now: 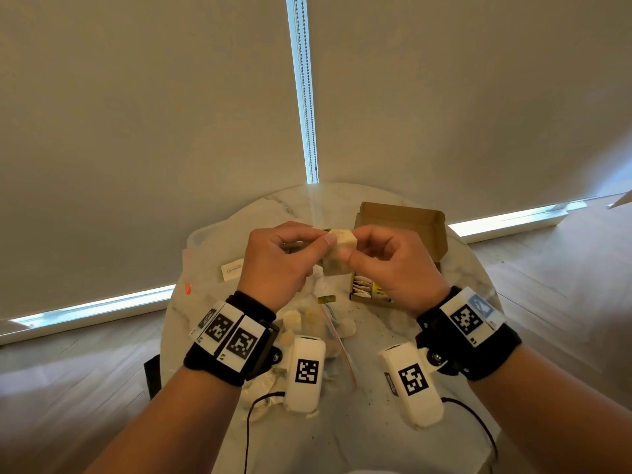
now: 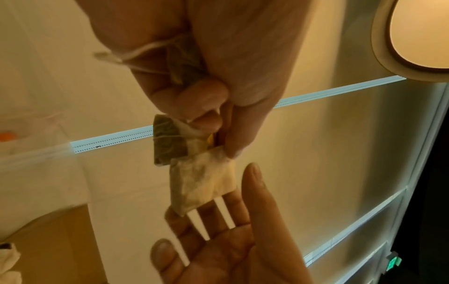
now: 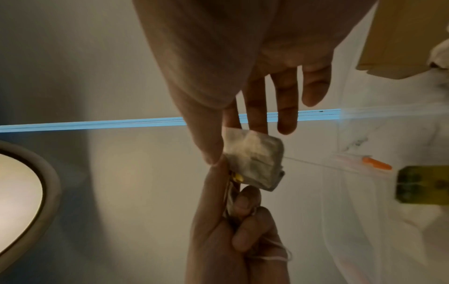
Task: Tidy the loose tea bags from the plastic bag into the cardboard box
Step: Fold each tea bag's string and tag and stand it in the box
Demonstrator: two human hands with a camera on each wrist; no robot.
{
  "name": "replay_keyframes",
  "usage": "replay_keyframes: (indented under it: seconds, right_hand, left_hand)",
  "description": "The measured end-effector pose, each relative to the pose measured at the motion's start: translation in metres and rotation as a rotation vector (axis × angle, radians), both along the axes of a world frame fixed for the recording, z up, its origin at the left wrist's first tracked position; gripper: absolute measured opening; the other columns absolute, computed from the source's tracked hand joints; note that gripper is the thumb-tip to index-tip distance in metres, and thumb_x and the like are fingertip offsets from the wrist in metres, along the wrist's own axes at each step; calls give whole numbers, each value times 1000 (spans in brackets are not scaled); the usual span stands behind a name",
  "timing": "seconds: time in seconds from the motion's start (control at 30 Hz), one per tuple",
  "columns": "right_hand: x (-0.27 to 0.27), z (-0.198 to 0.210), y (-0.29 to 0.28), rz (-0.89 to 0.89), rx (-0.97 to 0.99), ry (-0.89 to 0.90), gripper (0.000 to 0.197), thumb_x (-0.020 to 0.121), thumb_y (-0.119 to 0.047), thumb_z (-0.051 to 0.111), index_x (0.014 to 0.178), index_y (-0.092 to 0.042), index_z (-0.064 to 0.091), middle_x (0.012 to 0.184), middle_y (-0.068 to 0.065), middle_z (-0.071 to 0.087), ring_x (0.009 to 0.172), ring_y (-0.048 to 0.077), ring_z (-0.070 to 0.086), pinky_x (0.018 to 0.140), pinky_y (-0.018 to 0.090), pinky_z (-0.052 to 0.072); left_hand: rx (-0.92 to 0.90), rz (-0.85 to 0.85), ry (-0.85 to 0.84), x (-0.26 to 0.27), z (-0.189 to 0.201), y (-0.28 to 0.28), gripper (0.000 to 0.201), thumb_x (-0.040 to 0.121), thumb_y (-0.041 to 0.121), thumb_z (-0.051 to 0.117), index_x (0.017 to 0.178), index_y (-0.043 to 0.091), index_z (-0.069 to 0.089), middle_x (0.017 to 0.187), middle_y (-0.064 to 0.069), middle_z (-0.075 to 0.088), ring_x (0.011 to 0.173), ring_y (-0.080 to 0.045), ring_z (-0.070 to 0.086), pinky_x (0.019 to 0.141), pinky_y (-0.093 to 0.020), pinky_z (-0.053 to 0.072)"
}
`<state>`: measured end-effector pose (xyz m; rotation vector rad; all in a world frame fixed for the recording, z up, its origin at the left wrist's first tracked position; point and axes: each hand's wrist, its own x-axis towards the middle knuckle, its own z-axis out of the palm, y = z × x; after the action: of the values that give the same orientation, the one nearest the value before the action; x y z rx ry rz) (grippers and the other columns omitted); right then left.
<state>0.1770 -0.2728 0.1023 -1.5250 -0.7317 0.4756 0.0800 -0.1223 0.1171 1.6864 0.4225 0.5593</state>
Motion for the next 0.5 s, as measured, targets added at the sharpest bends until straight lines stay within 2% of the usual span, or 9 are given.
replay_keyframes:
  seconds: [0.1,0.2,0.27,0.33,0.4,0.5]
  right_hand:
    - [4,2,3,-102,34,-55,9,86,-12,72,93,-8,76,81,1,75,72,14,69,66,23,54]
    - [6,2,3,-184,41,-70,5,85,-11,73,88,-12,77,77,-2,75,67,10,68,63,20,53]
    - [9,0,2,-250,6,-122,5,85,-14,74,85,-18,77,76,-5,74,68,10,68,64,23,55]
    - [11,-2,2,-310,-31,-196,7,85,-17,75,83,-24,76,75,-9,73,68,9,68,65,26,58]
    - [8,-1,5,-341,-46,-252,5,84,-20,75,83,-24,76,73,-11,73,69,8,69,66,28,59]
    - [0,-1,11,-296,-40,-323,6,85,-21,74,88,-20,78,79,-10,74,71,9,69,64,32,59]
  left_hand:
    - [0,-13,11,-1,1,0,5,83,9,76,85,4,77,69,3,69,45,-5,53,40,-14,37]
    - [-6,37,25,-2,0,1,6,84,10,76,86,4,76,69,-2,70,45,-3,53,41,-14,38]
    - [24,70,26,-3,-1,3,5,84,10,76,86,6,77,71,-4,71,47,0,53,44,-12,39]
    - [100,64,33,-2,-3,3,2,85,13,76,84,13,78,74,3,71,52,0,57,50,-12,42]
    - [176,34,44,-1,-6,-1,5,87,18,74,85,21,78,79,8,72,60,-3,62,57,-19,48]
    - [208,-5,38,3,-6,-7,8,90,26,70,90,28,78,84,8,71,69,-12,66,59,-31,53]
